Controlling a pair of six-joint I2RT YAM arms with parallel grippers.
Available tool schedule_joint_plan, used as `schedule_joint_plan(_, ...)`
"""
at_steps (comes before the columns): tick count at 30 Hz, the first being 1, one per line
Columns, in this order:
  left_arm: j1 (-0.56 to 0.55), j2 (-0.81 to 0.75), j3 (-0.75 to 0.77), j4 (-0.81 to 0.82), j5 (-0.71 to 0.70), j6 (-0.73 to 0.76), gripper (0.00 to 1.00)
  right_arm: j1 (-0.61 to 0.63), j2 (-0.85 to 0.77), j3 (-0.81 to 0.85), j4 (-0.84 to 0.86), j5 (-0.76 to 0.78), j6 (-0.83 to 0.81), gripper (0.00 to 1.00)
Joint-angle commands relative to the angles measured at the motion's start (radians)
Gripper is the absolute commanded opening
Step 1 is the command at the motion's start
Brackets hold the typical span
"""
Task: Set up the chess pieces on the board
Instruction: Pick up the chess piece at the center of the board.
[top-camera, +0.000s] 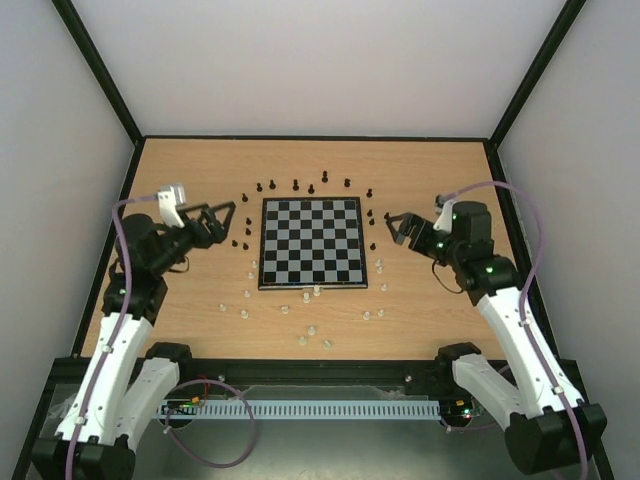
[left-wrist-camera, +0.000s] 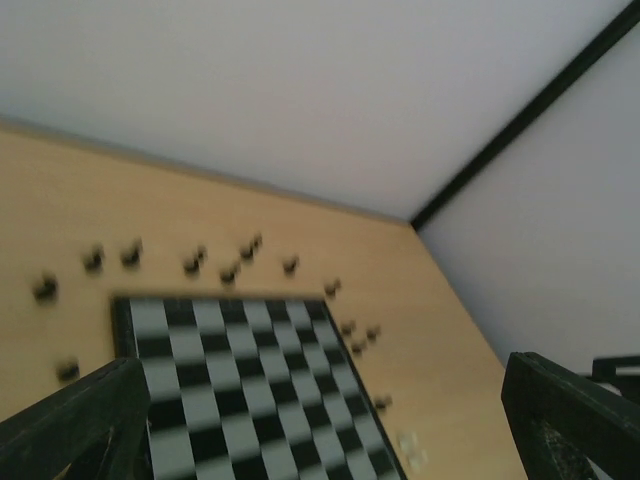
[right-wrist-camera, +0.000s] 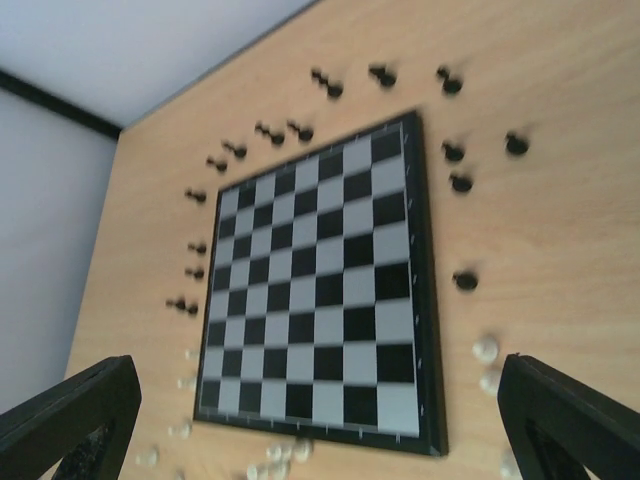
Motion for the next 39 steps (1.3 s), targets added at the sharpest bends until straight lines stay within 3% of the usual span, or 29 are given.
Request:
schedule_joint_plan(1,0.001,-0.027,-0.135,0.066,0.205,-0.104,0.99,0.08,-0.062,-0.101,-0.069,-0.008,-0.018,0.99)
schedule_joint_plan(5,0.001,-0.009,-0.155,0.054,0.213,-0.076,0.99,0.171,-0.053,-0.211,0.031,0.022,0.026,0.99)
schedule_joint_plan(7,-0.001,0.003,-0.148,0.014,0.166,-0.081,0.99,0.265,-0.018,-0.216,0.064,0.107,0.038,0.99)
schedule_joint_plan(12,-0.007,0.012,-0.126,-0.123,-0.001,-0.015,1.0,0.505,0.178,-0.105,0.068,0.348,0.05,0.99)
schedule_joint_plan(16,-0.012,0.007,-0.119,-0.152,-0.063,-0.064,0.99,0.648,0.299,0.002,0.008,0.555,0.036,0.99)
schedule_joint_plan(22,-0.053,0.059,-0.136,-0.127,-0.077,-0.068,1.0,0.661,0.376,0.085,-0.072,0.645,0.003,0.99)
schedule_joint_plan(29,-0.057,0.086,-0.205,-0.084,0.038,-0.121,0.99,0.66,0.351,0.019,-0.102,0.674,0.047,0.99)
schedule_joint_plan(34,-0.061,0.013,-0.167,-0.193,-0.058,-0.048,1.0,0.636,0.351,-0.022,-0.134,0.746,0.106,0.82)
schedule_joint_plan(39,-0.065,0.017,-0.19,-0.151,-0.044,-0.064,0.99,0.496,0.401,-0.016,-0.099,0.64,0.061,0.66)
